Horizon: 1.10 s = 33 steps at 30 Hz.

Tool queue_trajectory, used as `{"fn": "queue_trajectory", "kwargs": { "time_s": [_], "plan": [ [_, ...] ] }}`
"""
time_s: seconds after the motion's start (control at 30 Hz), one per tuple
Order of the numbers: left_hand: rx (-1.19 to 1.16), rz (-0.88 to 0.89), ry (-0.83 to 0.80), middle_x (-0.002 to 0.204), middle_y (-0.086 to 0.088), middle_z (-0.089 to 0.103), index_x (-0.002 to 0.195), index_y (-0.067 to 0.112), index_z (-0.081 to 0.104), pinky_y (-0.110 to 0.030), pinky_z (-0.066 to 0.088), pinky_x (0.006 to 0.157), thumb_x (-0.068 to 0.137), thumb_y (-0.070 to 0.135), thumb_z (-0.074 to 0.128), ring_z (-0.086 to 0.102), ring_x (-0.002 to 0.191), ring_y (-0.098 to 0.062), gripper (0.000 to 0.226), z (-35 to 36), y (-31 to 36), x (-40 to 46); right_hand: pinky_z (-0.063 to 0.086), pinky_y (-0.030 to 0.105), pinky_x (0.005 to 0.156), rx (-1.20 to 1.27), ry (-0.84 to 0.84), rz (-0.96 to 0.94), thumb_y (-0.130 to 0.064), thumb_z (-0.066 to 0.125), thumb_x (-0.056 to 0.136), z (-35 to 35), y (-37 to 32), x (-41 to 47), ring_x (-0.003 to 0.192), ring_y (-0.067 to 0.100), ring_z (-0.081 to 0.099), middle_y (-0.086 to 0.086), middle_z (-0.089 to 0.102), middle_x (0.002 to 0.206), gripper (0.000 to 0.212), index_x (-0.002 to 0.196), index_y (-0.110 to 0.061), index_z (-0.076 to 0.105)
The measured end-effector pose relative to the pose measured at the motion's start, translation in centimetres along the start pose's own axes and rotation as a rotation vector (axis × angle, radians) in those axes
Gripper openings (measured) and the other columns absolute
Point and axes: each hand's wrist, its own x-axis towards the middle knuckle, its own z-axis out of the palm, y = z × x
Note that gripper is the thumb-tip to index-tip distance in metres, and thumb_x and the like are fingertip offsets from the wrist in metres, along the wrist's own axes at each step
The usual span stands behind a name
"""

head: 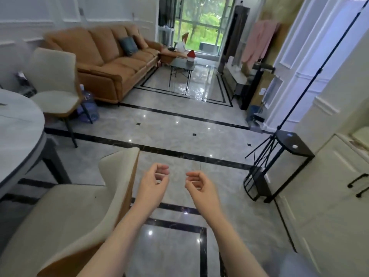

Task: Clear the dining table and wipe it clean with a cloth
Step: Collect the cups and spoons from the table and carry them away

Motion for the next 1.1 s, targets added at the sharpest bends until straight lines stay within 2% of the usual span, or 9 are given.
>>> {"fn": "queue_trajectory", "kwargs": {
  "time_s": [0.17, 0.3, 0.5, 0.6, 0.8, 0.97, 1.1],
  "plan": [
    [0.037, -0.035, 0.039, 0.101, 0.007, 0.06, 0.106, 0.025, 0.054, -0.012, 0.04, 0.065, 0.089, 0.012, 0.056, 0.057, 0.09, -0.005, 0.022, 2.6, -1.0, 10.5, 0.05, 0.014, 0.07, -0.025, -0.042, -0.029, -0.016, 0.059, 0.09, -0.2, -0.1, 11.7, 0.087, 0.004, 0.061, -0.011, 0.063, 0.098, 0.017, 0.105, -0.025, 0.061],
    [0.008, -0.056, 0.13, 0.1, 0.007, 0.061, 0.107, 0.022, 0.055, -0.013, 0.041, 0.066, 0.089, 0.011, 0.055, 0.057, 0.09, -0.004, 0.021, 5.2, -1.4, 20.0, 0.051, 0.017, 0.073, -0.055, -0.127, -0.074, -0.015, 0.059, 0.09, 0.0, -0.2, 22.6, 0.088, 0.005, 0.061, -0.011, 0.063, 0.097, 0.016, 0.103, -0.024, 0.061],
    [-0.012, -0.11, 0.326, 0.095, 0.006, 0.063, 0.101, 0.024, 0.056, -0.011, 0.045, 0.062, 0.087, 0.007, 0.055, 0.06, 0.083, -0.006, 0.022, 5.7, -1.4, 31.8, 0.048, 0.01, 0.067, -0.056, -0.296, -0.15, -0.009, 0.059, 0.089, 2.6, -2.2, 37.3, 0.079, 0.003, 0.06, -0.003, 0.066, 0.098, 0.019, 0.105, -0.016, 0.064],
    [0.019, -0.147, 0.423, 0.095, 0.009, 0.061, 0.104, 0.024, 0.057, -0.014, 0.045, 0.065, 0.088, 0.008, 0.055, 0.06, 0.085, -0.006, 0.022, 3.6, -2.7, 35.5, 0.048, 0.009, 0.066, -0.023, -0.394, -0.164, -0.01, 0.06, 0.088, 6.1, -2.9, 42.7, 0.08, 0.004, 0.061, -0.004, 0.066, 0.096, 0.017, 0.103, -0.017, 0.064],
    [0.01, -0.24, 0.627, 0.095, 0.006, 0.062, 0.1, 0.021, 0.057, -0.014, 0.042, 0.064, 0.086, 0.004, 0.055, 0.059, 0.083, -0.008, 0.022, -2.5, -6.8, 42.9, 0.053, 0.019, 0.076, 0.013, -0.642, -0.198, -0.011, 0.06, 0.089, 15.8, -4.5, 50.7, 0.089, 0.01, 0.063, -0.008, 0.065, 0.099, 0.018, 0.099, -0.026, 0.061],
    [-0.008, -0.256, 0.756, 0.092, 0.007, 0.062, 0.097, 0.024, 0.057, -0.015, 0.044, 0.066, 0.085, 0.003, 0.057, 0.06, 0.084, -0.011, 0.024, -9.0, -9.6, 49.3, 0.051, 0.013, 0.07, 0.015, -0.748, -0.237, -0.012, 0.06, 0.088, 24.4, -7.4, 57.0, 0.087, 0.006, 0.062, -0.006, 0.065, 0.098, 0.018, 0.101, -0.025, 0.061],
    [-0.019, -0.27, 0.852, 0.096, 0.002, 0.064, 0.102, 0.017, 0.059, -0.016, 0.046, 0.068, 0.087, 0.005, 0.057, 0.061, 0.086, -0.013, 0.02, -14.6, -11.1, 53.8, 0.05, 0.013, 0.068, 0.004, -0.811, -0.274, -0.012, 0.061, 0.087, 31.6, -10.1, 61.4, 0.086, 0.009, 0.063, -0.005, 0.066, 0.095, 0.018, 0.1, -0.024, 0.063]
  ]
}}
